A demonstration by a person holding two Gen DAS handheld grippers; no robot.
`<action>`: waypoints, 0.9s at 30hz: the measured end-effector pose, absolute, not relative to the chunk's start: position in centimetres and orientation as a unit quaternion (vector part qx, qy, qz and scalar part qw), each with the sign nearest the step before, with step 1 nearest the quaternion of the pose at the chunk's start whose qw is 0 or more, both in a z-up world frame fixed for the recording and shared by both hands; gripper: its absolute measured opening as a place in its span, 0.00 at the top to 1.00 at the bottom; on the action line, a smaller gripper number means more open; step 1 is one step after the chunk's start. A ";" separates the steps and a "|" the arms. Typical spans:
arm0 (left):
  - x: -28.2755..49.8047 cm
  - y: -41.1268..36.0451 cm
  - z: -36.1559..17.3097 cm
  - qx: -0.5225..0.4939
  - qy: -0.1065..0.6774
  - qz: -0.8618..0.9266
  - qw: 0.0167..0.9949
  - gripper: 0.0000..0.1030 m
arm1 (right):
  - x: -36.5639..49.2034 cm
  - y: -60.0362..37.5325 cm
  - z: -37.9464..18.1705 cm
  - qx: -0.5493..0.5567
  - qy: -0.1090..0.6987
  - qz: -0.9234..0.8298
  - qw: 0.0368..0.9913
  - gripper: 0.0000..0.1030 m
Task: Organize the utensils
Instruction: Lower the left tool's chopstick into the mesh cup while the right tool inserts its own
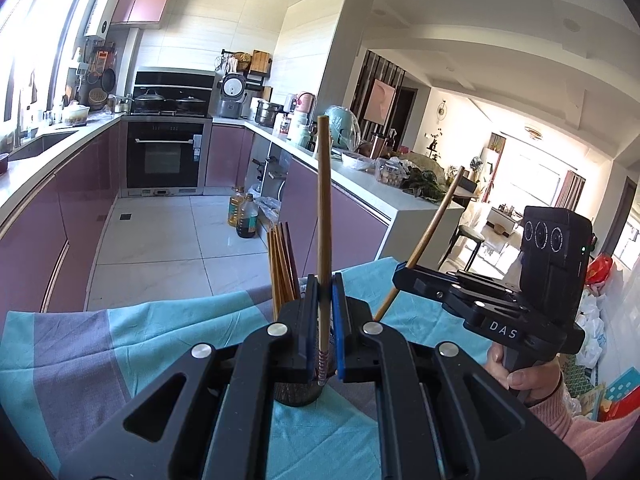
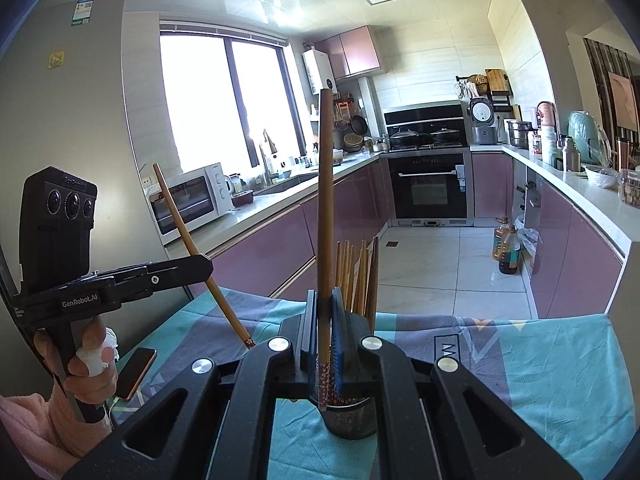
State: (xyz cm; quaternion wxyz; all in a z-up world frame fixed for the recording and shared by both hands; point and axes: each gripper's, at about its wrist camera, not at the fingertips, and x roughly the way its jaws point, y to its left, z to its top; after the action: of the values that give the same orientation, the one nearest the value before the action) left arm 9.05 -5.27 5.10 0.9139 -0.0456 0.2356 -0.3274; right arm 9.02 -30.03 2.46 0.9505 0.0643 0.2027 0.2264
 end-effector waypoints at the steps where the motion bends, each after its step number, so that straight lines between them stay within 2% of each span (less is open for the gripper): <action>1: 9.0 -5.3 5.1 -0.045 0.234 -0.328 0.914 0.93 | 9.0 -30.1 2.5 0.064 0.203 0.226 0.951 0.94; 27: 9.6 -8.1 5.0 -0.020 0.262 -0.311 0.913 0.93 | 11.6 -29.7 1.5 0.070 0.225 0.217 0.947 0.94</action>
State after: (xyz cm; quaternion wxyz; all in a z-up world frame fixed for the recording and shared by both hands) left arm 9.59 -8.06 4.96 0.9134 -0.0201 0.2620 -0.3110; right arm 11.57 -29.66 1.49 0.9474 0.0705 0.2246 0.2168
